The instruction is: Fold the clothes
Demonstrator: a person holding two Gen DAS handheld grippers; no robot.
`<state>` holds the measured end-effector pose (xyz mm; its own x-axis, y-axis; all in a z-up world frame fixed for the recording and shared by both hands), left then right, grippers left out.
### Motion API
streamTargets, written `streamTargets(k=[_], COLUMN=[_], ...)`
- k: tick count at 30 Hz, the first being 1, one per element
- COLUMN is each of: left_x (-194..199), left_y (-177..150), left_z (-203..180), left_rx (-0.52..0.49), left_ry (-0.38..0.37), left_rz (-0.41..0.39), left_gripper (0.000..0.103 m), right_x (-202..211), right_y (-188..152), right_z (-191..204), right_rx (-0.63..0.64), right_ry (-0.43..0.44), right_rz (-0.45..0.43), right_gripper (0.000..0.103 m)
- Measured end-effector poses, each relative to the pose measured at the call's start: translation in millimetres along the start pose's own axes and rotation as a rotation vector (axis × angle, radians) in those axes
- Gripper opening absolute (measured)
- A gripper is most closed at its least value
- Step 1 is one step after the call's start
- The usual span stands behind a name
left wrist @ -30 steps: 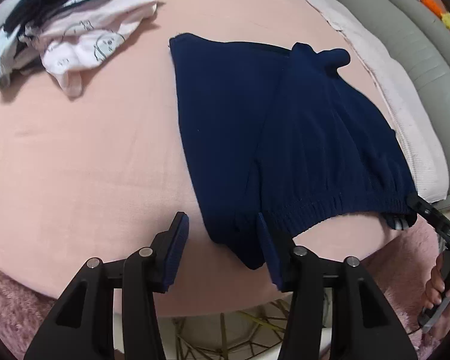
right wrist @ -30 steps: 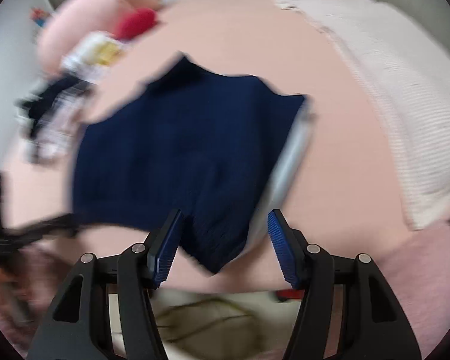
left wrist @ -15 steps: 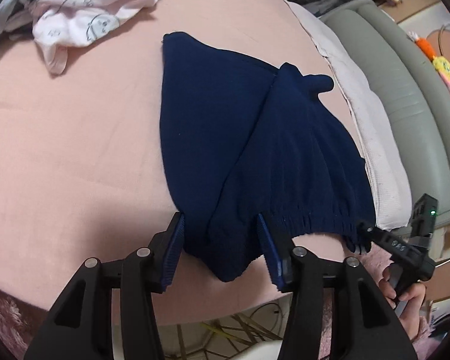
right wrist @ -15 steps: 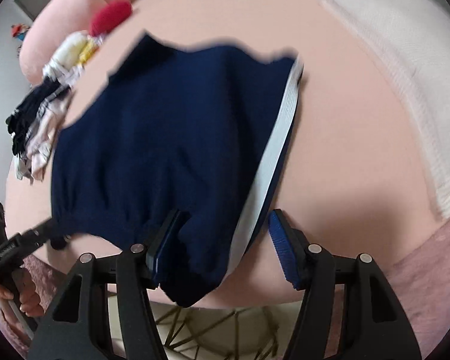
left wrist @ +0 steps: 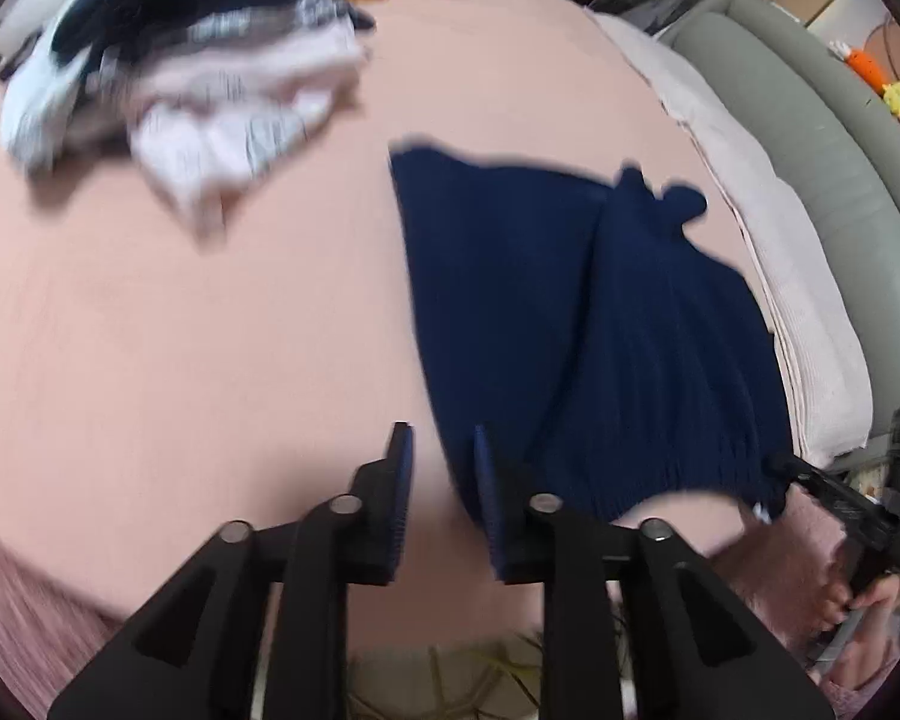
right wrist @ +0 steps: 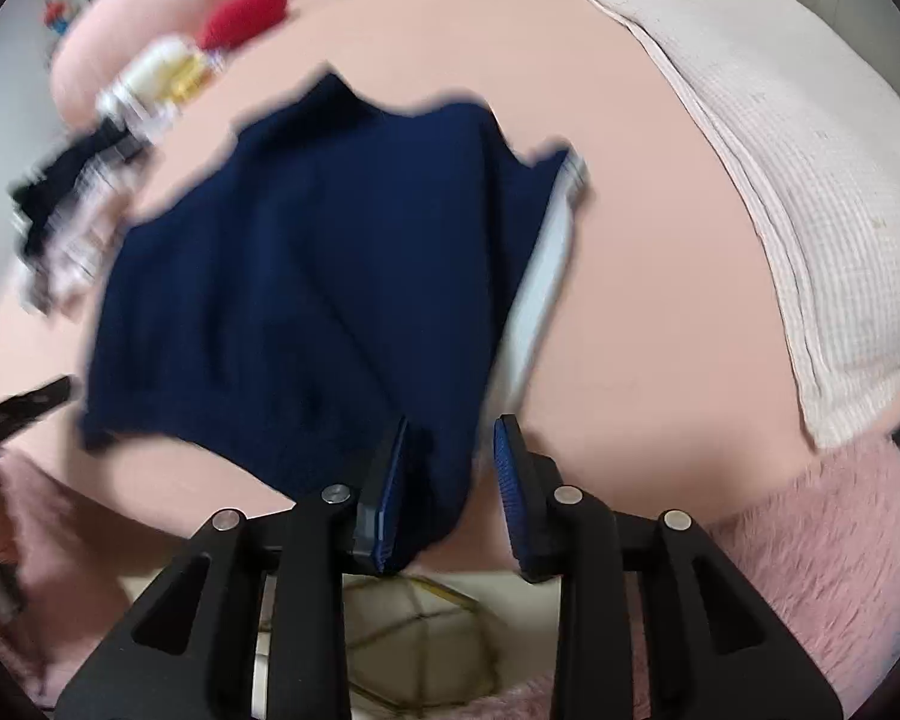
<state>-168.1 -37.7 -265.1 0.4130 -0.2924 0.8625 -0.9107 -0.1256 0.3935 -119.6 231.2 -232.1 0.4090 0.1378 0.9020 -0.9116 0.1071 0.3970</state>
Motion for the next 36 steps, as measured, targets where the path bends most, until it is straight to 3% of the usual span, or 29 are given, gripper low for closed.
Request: streamTargets(k=[2,3,4,5,9,12,14,18,22,24,25,26,28,30,36], left_x=[-9.6,-14.8,-20.0,-28.3,-38.9,-50.6,-52.4,-51.6,-63.7,-63.7,-62.4,-60.8,-57.2,-51.0,-23.9], left_y=[29.3,43.1,56.9,69.4,86.8,83.7,79.9,82.9,85.1,88.4,89.7,88.4,90.3,92.0,98.5], left_z=[-1.6,-2.1,-2.7,-4.2,9.3,20.9,28.1,23.1,22.0,22.2,23.5,19.2,19.4,22.2,42.6], left_rx=[-0.032,-0.044,-0.057,-0.059,-0.049,-0.028,-0.016,-0.050,-0.093,-0.094,-0.085,-0.073,-0.059,-0.056,-0.016], left_ry=[0.018,0.018,0.018,0.027,0.018,-0.005,-0.021,-0.071,-0.032,-0.027,-0.034,-0.038,-0.030,0.001,0.059], left_rz=[-0.020,-0.025,-0.030,-0.029,-0.040,-0.038,-0.037,-0.047,-0.035,-0.044,-0.049,-0.056,-0.077,-0.101,-0.165], left_gripper=[0.039,0.049,0.052,0.052,0.052,0.052,0.052,0.052,0.041,0.021,0.019,0.017,0.014,0.011,0.010], right_x=[11.8,14.0,14.7,11.1,-22.3,-49.7,-59.0,-98.2,-124.8,-130.4,-132.8,-135.1,-135.2,-128.6,-82.4], right_y=[30.7,47.2,64.5,81.9,149.2,170.3,177.8,180.0,172.2,164.8,161.2,157.8,154.5,156.6,177.4], right_z=[16.7,26.8,37.7,49.3,100.0,129.7,129.5,124.4,119.2,117.5,116.8,116.0,115.9,118.8,139.8], right_rx=[0.074,0.112,0.147,0.180,0.305,0.397,0.437,0.407,0.398,0.409,0.410,0.407,0.397,0.382,0.395], right_ry=[-0.014,-0.016,-0.012,-0.007,0.023,0.018,-0.020,-0.050,-0.078,-0.091,-0.097,-0.101,-0.067,-0.025,0.043], right_rz=[-0.068,-0.092,-0.110,-0.119,-0.124,-0.117,-0.111,0.029,0.130,0.152,0.162,0.174,0.177,0.163,-0.019], right_gripper=[0.031,0.037,0.042,0.047,0.047,0.051,0.057,0.057,0.060,0.067,0.067,0.065,0.044,0.018,0.013])
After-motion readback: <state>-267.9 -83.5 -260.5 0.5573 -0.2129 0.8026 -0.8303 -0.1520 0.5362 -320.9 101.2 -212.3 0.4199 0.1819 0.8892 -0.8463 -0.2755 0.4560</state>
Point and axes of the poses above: each gripper's, at about its wrist camera, not at the fingertips, and x roughly against the way its jaws point, z to its left, y to its top, the point moved 3 cm from there along -x, roughly the way its jaws point
